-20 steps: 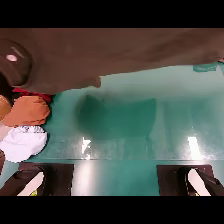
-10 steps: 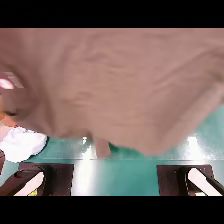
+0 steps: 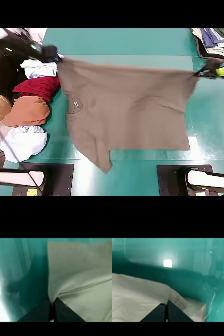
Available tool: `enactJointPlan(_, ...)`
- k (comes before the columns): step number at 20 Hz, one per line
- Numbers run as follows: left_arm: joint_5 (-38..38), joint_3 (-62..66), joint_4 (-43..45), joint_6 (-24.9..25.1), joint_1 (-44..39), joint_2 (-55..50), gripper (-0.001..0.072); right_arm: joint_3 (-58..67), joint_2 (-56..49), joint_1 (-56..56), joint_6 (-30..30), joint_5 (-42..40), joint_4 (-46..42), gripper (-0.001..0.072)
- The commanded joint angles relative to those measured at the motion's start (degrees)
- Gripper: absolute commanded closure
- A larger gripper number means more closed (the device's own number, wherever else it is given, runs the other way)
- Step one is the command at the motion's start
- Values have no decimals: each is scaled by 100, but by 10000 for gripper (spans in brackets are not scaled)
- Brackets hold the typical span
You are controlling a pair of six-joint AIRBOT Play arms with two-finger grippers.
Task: Fold the shirts.
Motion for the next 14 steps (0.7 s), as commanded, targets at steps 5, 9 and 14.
enactJointPlan(5, 1582, -160, -33, 42, 22, -1043, 449, -238, -979, 483, 11, -1547, -98, 689)
enactJointPlan(9, 789, 22, -44, -341, 348, -1023, 165, 127, -935, 264, 11, -1016, -98, 267)
enactJointPlan(14, -616, -334, 149, -339, 850, -332, 166, -57, -256, -111, -260, 74, -101, 267)
